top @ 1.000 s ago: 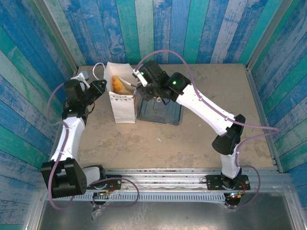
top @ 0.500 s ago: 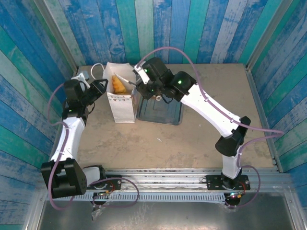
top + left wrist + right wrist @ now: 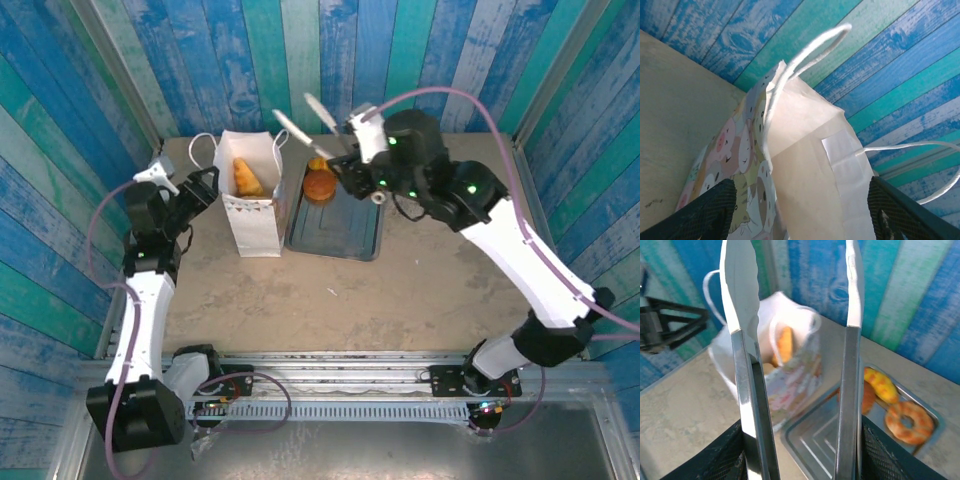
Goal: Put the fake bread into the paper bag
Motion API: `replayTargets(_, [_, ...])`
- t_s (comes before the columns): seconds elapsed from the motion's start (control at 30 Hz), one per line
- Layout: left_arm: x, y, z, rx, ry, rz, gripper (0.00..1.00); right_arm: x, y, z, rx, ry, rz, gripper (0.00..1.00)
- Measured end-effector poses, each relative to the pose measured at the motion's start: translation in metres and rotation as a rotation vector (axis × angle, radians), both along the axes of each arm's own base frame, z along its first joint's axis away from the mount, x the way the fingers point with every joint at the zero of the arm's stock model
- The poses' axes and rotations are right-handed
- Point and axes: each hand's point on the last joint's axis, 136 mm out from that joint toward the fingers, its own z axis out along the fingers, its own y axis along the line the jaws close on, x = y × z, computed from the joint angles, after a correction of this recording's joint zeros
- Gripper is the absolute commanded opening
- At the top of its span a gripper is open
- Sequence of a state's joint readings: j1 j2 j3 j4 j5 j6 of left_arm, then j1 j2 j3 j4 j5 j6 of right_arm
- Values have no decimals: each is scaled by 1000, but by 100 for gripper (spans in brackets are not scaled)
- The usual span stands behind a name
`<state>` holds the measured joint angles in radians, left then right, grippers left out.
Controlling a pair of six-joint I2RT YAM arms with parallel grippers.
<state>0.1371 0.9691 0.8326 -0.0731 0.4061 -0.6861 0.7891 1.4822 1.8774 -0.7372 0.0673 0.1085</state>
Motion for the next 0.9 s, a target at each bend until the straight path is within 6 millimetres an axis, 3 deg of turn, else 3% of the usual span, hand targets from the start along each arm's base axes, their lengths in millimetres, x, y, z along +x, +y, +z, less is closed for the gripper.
replayTargets(0.1, [-7, 6, 3, 8, -17, 43, 81, 11, -39, -18, 14, 24, -96, 54])
replayTargets(0.23, [-13, 13, 3, 18, -30, 89, 94, 22, -72, -73, -32, 92, -190, 54])
replayTargets(0.33, [-17, 16, -5, 25, -23, 109, 99, 23, -74, -126, -93, 156, -200, 54])
replayTargets(0.47, [-19, 15, -21, 23, 6, 108, 94, 21, -76, -195, -177, 252, -201, 54])
replayTargets(0.6, [-18, 11, -27, 14, 14, 80, 94, 27, -71, -234, -224, 305, -200, 54])
replayTargets(0.9, [-7, -2, -42, 0, 51, -10, 94, 54, -57, -290, -295, 327, -202, 58])
